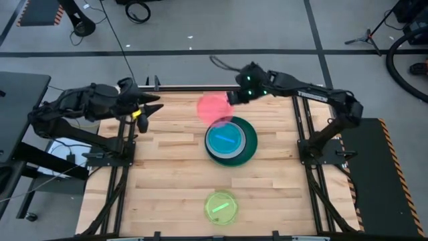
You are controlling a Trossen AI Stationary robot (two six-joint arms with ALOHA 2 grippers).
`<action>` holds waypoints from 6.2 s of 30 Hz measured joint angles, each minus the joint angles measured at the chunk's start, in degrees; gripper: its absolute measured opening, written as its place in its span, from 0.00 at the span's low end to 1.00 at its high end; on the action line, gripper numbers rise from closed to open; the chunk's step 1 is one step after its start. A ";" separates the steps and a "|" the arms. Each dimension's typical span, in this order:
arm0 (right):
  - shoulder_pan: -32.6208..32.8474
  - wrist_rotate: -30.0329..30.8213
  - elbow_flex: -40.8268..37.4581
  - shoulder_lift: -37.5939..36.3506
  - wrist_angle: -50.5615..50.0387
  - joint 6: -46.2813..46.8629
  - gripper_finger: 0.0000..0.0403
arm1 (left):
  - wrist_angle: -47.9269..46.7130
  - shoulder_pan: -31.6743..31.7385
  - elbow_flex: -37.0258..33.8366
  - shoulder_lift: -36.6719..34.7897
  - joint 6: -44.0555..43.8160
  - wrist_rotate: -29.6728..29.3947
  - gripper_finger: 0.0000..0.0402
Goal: Stack plastic plates
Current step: Stack the pink transparent plate on top of the blue transparent plate, then stack the green transparent plate on top of the pink transparent plate, then return to Home Position
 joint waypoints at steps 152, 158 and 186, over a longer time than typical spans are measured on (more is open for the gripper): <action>14.12 10.76 -15.94 -1.88 -3.38 21.18 0.41 | 1.95 -38.33 -0.02 10.93 -14.01 -29.77 0.37; 15.02 9.72 -15.93 -10.32 -3.51 10.55 0.53 | 1.42 -37.41 -0.02 10.19 -14.99 -27.89 0.35; 20.82 1.55 -19.31 -26.92 20.94 -23.55 0.06 | 56.60 0.24 -29.44 5.31 1.11 12.60 0.03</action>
